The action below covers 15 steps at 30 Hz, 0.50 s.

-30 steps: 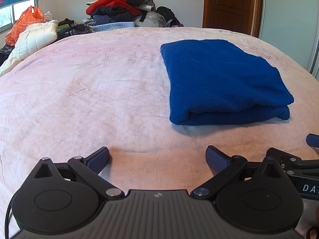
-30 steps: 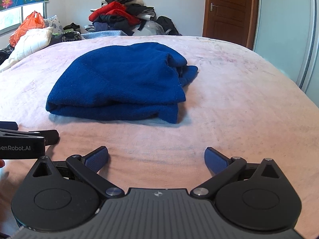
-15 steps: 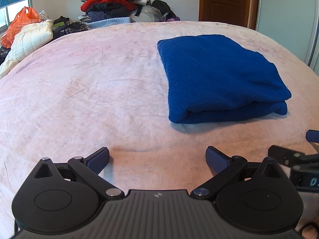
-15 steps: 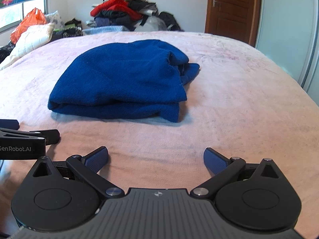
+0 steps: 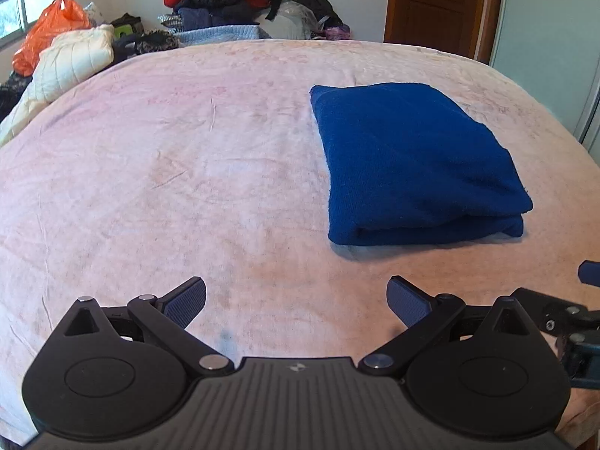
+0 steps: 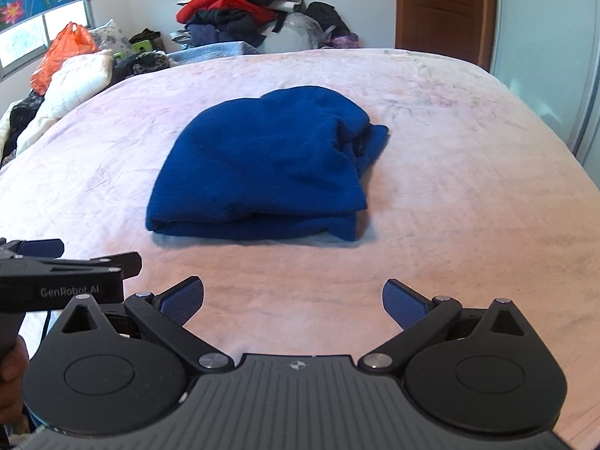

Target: Fold small clothes

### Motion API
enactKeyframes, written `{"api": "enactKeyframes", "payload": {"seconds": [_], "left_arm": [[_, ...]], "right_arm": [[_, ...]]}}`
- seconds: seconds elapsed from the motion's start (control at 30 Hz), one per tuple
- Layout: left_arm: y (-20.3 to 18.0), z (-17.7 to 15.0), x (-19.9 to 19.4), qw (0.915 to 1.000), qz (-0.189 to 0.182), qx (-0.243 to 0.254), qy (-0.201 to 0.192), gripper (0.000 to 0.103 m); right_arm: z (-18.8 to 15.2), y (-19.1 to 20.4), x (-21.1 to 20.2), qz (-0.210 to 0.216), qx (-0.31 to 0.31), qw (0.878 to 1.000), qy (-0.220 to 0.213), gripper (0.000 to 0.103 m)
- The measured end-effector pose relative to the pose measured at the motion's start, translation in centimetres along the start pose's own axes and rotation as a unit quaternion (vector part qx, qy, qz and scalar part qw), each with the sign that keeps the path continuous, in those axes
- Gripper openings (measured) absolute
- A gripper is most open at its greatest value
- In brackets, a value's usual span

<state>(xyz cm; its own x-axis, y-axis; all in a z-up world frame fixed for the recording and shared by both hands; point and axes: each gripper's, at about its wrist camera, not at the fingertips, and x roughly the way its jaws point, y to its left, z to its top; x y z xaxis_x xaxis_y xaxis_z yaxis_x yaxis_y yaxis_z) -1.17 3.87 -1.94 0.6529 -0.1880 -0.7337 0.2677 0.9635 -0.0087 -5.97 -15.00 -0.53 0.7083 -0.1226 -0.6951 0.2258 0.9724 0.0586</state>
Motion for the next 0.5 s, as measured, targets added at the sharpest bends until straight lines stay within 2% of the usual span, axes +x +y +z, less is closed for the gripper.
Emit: {"api": "enactKeyframes", "payload": {"seconds": [0.5], "left_arm": [[0.17,0.03,0.26,0.9998,0.017,-0.011,0.006,0.103]], "right_arm": [[-0.07,0.11,-0.1,0.0,-0.002,1.0,0.001,0.103]]}}
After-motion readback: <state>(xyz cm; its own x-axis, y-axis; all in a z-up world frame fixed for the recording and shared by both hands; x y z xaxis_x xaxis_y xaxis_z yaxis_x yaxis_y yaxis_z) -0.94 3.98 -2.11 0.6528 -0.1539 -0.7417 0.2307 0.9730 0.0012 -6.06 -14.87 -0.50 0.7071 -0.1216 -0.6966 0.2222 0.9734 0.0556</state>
